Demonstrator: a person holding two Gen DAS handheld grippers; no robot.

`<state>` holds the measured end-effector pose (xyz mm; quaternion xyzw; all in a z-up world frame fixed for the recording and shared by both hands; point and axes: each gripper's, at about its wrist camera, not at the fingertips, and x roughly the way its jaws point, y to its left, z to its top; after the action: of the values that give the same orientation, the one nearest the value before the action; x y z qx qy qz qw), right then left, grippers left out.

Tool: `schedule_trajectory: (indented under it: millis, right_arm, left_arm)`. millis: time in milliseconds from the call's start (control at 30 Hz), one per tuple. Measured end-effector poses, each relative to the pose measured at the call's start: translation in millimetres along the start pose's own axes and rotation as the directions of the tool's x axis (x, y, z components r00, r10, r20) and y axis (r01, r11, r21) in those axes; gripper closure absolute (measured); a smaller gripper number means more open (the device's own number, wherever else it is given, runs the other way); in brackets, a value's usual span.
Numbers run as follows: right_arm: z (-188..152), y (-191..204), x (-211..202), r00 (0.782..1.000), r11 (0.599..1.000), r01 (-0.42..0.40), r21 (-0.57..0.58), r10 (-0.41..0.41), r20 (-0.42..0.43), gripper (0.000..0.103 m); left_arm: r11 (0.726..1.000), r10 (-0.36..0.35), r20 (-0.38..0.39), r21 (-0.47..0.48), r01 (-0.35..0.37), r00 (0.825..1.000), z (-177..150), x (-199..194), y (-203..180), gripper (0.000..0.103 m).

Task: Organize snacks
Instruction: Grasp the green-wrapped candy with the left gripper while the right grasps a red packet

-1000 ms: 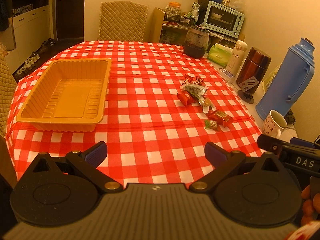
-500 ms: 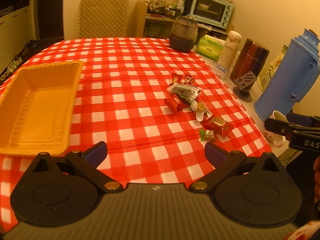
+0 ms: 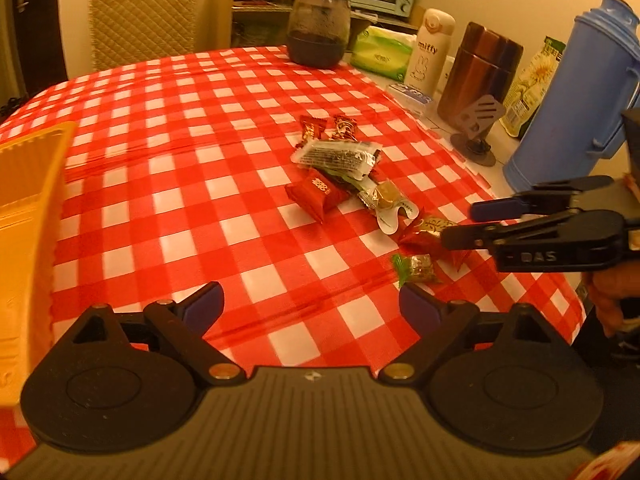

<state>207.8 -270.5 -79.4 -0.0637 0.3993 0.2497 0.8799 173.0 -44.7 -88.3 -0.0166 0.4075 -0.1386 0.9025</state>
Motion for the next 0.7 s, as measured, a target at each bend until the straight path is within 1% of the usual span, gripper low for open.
schedule_trajectory:
  millis: [100,167,200,300,367,433,467,500,533,567,633,700]
  right_arm:
    - [1,-4,17,0.999,1.0,0.001,-0.025,-0.002,-0.037,0.061]
    - [0,-7,24,0.999,0.999,0.009,-0.034,-0.01,-0.05,0.071]
    - [0,-9,25,0.999,0.999,0.008,-0.031,-0.01,-0.049,0.074]
    - [-3,-19,20,0.999,1.0,0.024,0.007,-0.024,-0.032,0.075]
    - [-7,-24,14,0.999,0.999,0.037,0.033,-0.036,-0.026,0.075]
    - [-11,-30,9,0.998,0.997,0.057,0.049,-0.056,-0.024,0.075]
    - [-13,-32,6,0.998,0.996,0.063,0.055,-0.062,-0.024,0.075]
    - [-15,-34,4,0.997,0.996,0.069,0.062,-0.068,-0.021,0.075]
    - [-17,-36,1,0.997,0.995,0.076,0.07,-0.075,-0.018,0.075]
    - [-19,-38,-1,0.997,0.994,0.081,0.078,-0.08,-0.015,0.075]
    - [-22,-40,-4,0.996,0.992,0.089,0.091,-0.087,-0.016,0.075]
    - [-25,-41,-6,0.995,0.99,0.099,0.101,-0.098,-0.017,0.075]
  left_arm:
    - [0.999,-0.024,-0.011,0.036,0.024,1.0,3,15,-3,0.017]
    - [0.996,-0.049,-0.015,0.068,0.05,0.999,5,22,-7,0.02]
    - [0.994,-0.068,-0.016,0.083,0.069,0.998,6,26,-9,0.022]
    - [0.98,-0.13,-0.018,0.147,0.132,0.991,11,39,-20,0.024]
    - [0.965,-0.17,-0.022,0.198,0.171,0.985,14,48,-29,0.028]
    - [0.942,-0.209,-0.032,0.26,0.21,0.977,16,57,-41,0.036]
    - [0.928,-0.219,-0.035,0.302,0.22,0.975,15,61,-47,0.038]
    - [0.912,-0.22,-0.036,0.347,0.219,0.975,14,65,-53,0.043]
    - [0.897,-0.216,-0.038,0.387,0.213,0.976,13,68,-58,0.046]
    - [0.882,-0.207,-0.039,0.424,0.204,0.978,12,71,-63,0.047]
    - [0.864,-0.179,-0.044,0.471,0.179,0.983,10,78,-70,0.05]
    - [0.858,-0.194,-0.037,0.478,0.187,0.98,9,80,-72,0.055]
